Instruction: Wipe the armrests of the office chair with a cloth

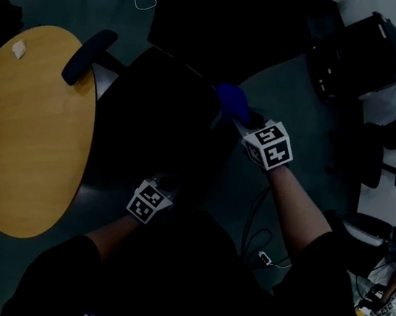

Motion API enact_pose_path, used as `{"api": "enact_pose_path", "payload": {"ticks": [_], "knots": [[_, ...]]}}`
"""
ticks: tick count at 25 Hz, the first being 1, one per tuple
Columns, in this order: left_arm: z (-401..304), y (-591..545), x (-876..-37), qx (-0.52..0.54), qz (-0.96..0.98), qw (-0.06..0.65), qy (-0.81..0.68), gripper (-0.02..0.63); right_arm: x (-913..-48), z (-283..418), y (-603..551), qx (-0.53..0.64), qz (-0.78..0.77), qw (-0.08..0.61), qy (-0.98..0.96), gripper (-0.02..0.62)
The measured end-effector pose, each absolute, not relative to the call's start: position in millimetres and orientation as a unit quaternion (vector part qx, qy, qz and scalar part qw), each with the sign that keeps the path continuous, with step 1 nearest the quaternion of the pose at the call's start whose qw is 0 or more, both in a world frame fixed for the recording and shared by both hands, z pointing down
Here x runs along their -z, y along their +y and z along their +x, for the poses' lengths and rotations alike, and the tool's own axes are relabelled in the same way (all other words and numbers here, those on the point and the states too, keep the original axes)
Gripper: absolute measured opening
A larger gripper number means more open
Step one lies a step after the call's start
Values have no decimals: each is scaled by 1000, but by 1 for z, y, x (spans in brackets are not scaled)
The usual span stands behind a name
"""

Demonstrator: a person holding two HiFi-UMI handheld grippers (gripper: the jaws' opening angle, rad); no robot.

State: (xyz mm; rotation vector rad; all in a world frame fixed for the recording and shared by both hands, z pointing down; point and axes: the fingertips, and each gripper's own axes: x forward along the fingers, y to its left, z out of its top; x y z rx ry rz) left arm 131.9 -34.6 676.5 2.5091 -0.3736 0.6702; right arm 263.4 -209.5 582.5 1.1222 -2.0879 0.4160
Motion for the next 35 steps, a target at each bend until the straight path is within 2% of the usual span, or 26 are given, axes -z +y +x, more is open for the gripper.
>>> {"api": "enact_pose_path", "payload": {"ticks": [4,12,26,35], "knots": [[134,-34,-679,-246,922,258,-148,20,-615,265,-229,-150,415,405,-801,87],[140,-36,-677,-246,920,259,-163,20,-644,224,-197,-141,339,431,-825,87],[139,-32,-684,-261,919,242,-168,20,-645,147,-111,-218,278,368,-860,87],[140,-29,-685,-264,919,237,-173,20,-640,109,-65,-234,229,353,-877,87]]}}
